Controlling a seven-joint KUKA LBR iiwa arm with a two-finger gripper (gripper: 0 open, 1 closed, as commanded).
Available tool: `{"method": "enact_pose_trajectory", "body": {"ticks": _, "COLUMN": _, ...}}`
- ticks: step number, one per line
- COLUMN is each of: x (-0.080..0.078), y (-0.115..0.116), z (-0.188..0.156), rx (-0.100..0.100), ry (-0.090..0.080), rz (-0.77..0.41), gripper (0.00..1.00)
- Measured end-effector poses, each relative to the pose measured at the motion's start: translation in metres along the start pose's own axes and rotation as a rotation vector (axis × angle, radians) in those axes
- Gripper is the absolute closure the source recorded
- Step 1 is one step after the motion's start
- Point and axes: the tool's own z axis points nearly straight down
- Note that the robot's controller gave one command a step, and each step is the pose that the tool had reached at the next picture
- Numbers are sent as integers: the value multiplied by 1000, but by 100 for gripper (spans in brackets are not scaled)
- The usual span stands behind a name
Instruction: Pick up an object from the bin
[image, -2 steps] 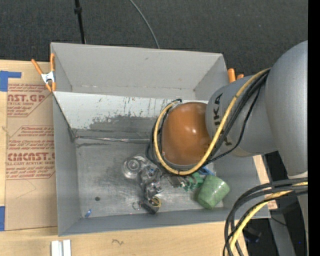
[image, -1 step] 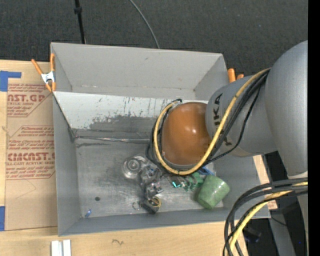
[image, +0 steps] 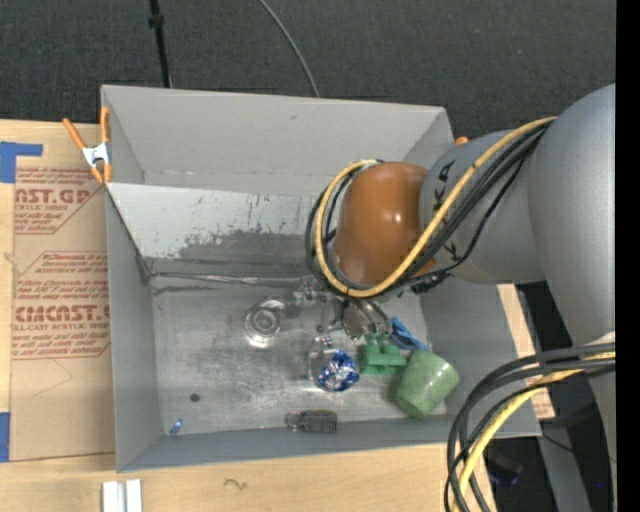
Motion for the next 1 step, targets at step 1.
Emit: {"method": "enact_pose_trajectory", "body": {"ticks": 1, "x": 69, "y": -60, "z": 24, "rx": 1, "ry": -10, "rz": -302, "gripper": 0}}
